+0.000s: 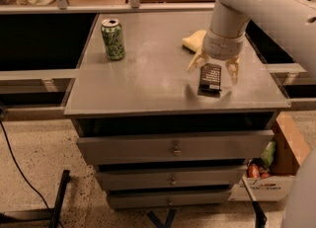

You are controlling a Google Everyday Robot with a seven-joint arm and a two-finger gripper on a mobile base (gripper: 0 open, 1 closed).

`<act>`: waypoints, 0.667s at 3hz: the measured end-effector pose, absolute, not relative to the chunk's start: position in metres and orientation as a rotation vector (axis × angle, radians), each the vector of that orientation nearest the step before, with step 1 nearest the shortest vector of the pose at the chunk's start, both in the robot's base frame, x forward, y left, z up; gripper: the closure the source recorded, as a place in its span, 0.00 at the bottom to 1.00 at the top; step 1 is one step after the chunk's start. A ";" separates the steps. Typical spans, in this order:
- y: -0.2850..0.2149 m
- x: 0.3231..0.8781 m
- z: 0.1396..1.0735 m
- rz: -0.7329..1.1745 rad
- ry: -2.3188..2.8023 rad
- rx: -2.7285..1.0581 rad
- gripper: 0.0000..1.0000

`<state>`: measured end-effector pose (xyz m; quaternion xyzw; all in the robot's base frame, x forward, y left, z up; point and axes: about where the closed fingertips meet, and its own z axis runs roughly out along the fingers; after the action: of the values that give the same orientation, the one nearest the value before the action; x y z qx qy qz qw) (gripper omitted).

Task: Move rxbar chocolate near green can

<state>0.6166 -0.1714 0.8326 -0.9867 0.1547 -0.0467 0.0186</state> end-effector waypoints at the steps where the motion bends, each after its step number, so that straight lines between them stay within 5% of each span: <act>1: -0.170 0.621 0.832 -0.142 0.460 -3.058 0.21; 2: -0.168 0.623 0.829 -0.133 0.449 -3.057 0.20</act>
Offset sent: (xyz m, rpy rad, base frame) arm 0.0044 0.0061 -0.0084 0.0104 0.0338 0.0340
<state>0.6231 -0.1677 0.8287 -0.9882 0.1452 -0.0431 0.0246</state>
